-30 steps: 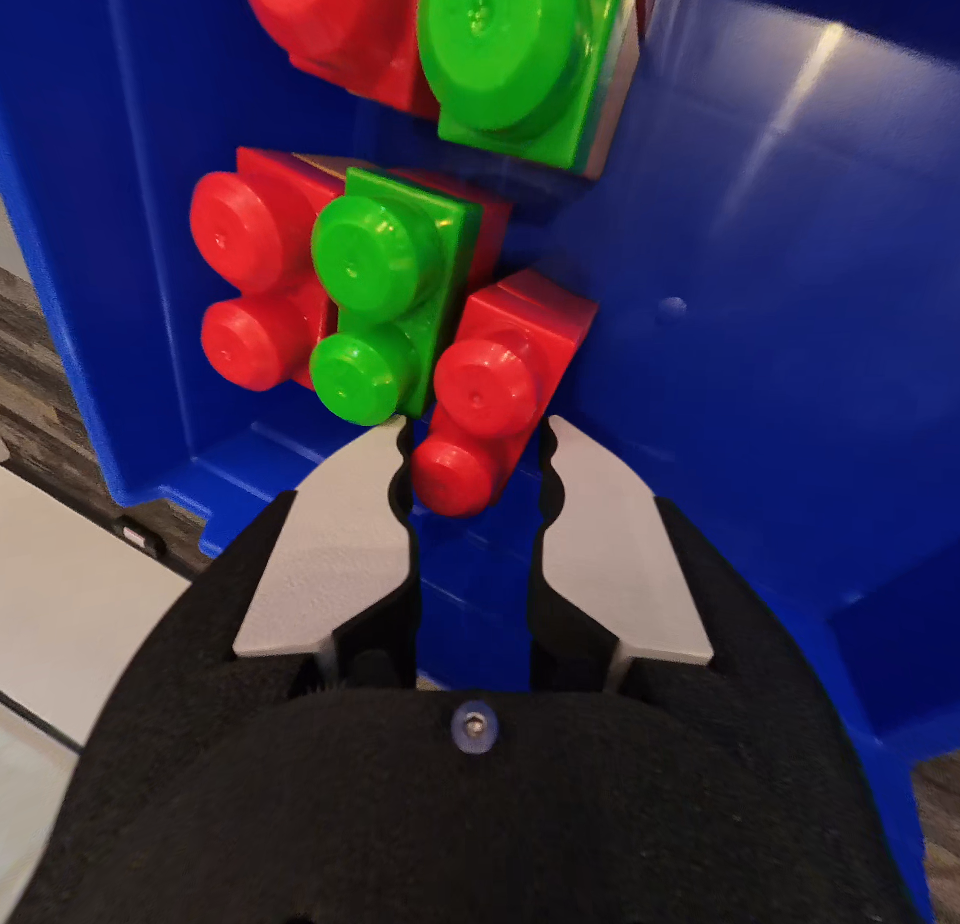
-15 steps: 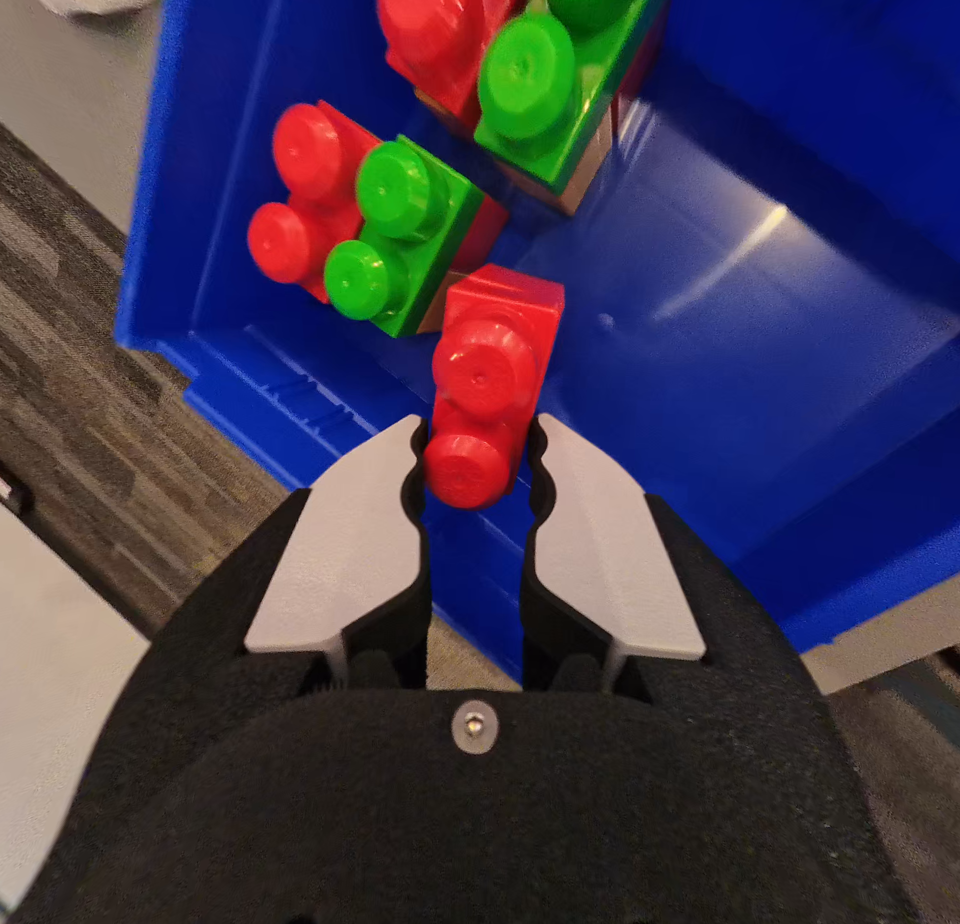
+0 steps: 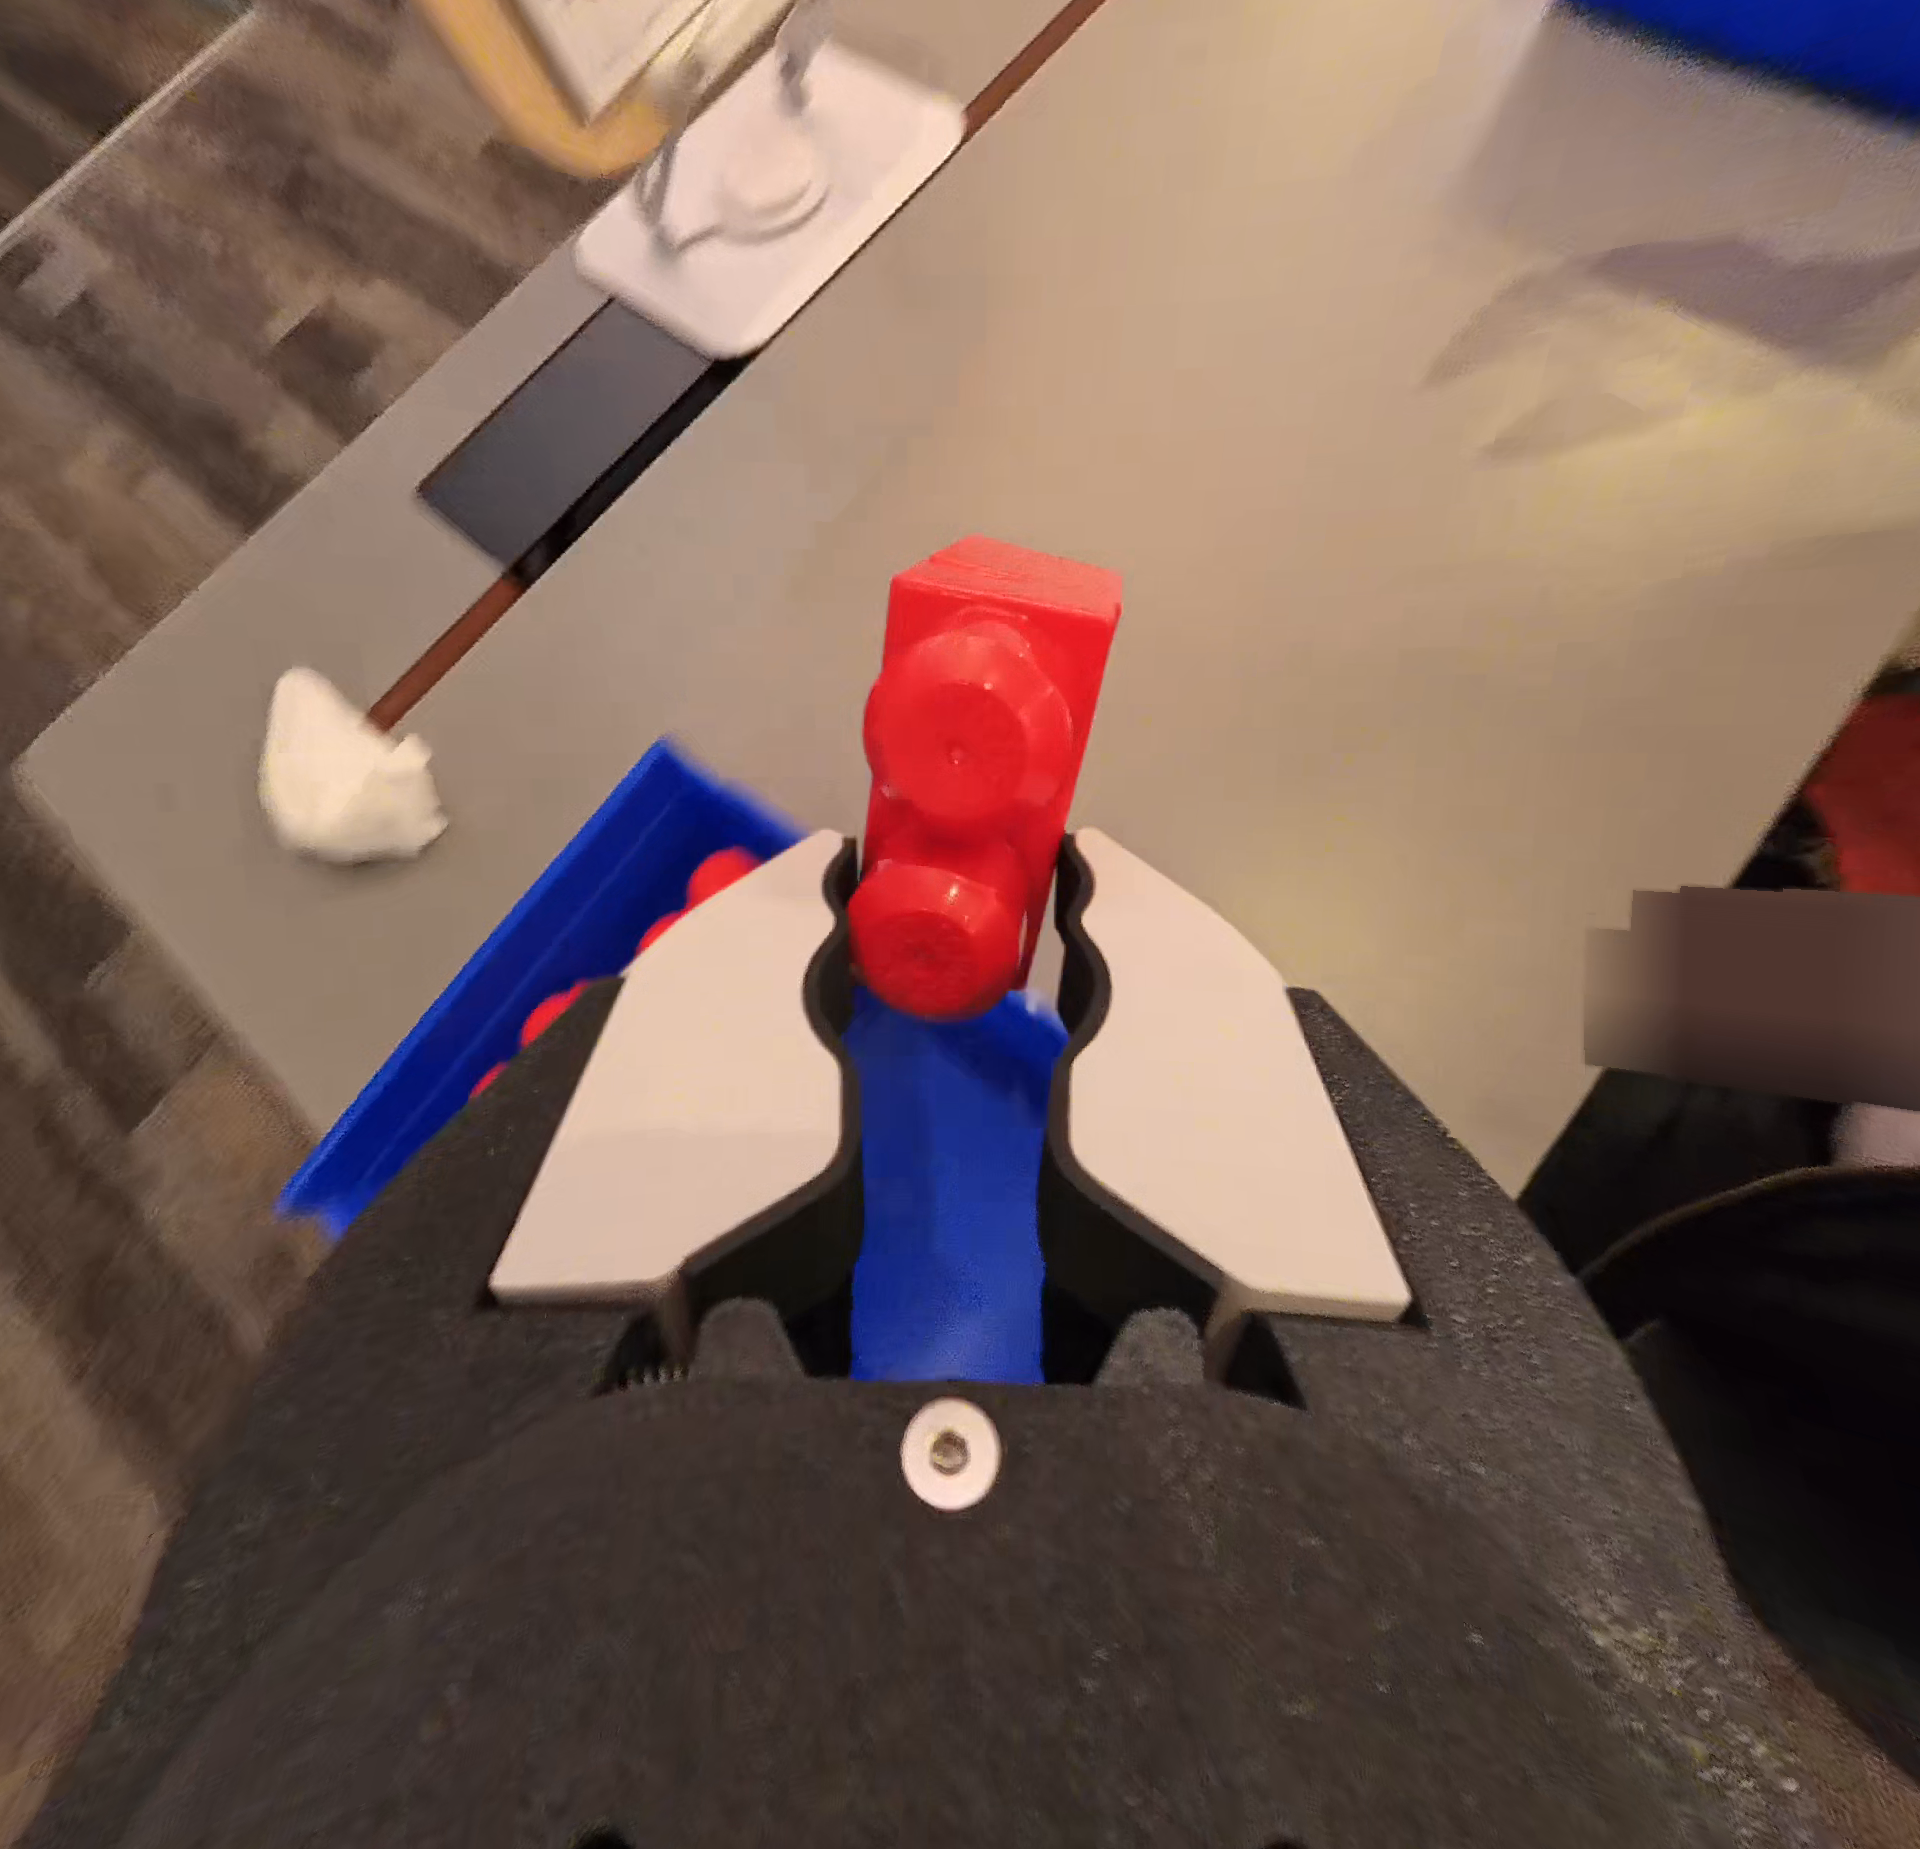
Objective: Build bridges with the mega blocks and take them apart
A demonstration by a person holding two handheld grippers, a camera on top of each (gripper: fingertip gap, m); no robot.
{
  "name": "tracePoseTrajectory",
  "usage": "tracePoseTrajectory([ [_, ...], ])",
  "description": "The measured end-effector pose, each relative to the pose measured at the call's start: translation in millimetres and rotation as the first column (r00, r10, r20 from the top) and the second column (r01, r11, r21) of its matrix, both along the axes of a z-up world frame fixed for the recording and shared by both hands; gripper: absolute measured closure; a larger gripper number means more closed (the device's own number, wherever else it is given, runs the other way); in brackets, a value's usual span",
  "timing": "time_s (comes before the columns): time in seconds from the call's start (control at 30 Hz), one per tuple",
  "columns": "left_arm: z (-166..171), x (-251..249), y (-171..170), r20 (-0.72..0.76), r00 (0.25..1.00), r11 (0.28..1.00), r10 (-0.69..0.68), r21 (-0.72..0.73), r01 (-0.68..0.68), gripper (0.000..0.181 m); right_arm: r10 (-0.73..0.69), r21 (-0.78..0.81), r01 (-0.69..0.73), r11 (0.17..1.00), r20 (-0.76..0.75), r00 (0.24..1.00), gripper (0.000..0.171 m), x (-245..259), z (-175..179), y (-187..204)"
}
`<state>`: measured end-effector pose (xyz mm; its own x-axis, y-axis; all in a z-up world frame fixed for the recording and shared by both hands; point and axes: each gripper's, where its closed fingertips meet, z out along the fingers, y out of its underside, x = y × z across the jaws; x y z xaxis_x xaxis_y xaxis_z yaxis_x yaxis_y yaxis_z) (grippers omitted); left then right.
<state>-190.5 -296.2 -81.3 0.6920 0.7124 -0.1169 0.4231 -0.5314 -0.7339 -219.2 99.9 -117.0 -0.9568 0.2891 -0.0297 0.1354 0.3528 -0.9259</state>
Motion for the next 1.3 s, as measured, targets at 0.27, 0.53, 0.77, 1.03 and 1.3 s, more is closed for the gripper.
tracePoseTrajectory([
  [0.27,15.9,10.7,147.7,-0.008,0.965,0.944,-0.261,0.208,0.257,0.145,0.202,0.016,-0.203,0.979,-0.18,0.963,0.103,27.5,41.1,-134.1],
  [0.53,17.8,20.6,220.9,-0.022,0.92,0.88,-0.391,0.283,0.381,0.145,0.26,-0.121,-0.269,0.956,-0.082,0.962,0.102,38.4,58.3,-145.4],
  [0.77,15.6,29.4,259.1,-0.049,0.869,0.817,-0.492,0.32,0.48,0.139,0.319,-0.084,-0.33,0.94,-0.122,0.94,0.135,51.4,50.3,-124.9],
  [1.03,19.3,30.2,305.4,-0.086,0.825,0.771,-0.559,0.314,0.555,0.147,0.308,-0.056,-0.312,0.948,-0.074,0.949,0.135,55.1,41.7,-86.0],
  [1.3,16.8,28.2,368.8,-0.064,0.792,0.722,-0.608,0.371,0.584,0.147,0.23,-0.102,-0.233,0.967,-0.034,0.973,0.135,53.4,44.9,-23.3],
])
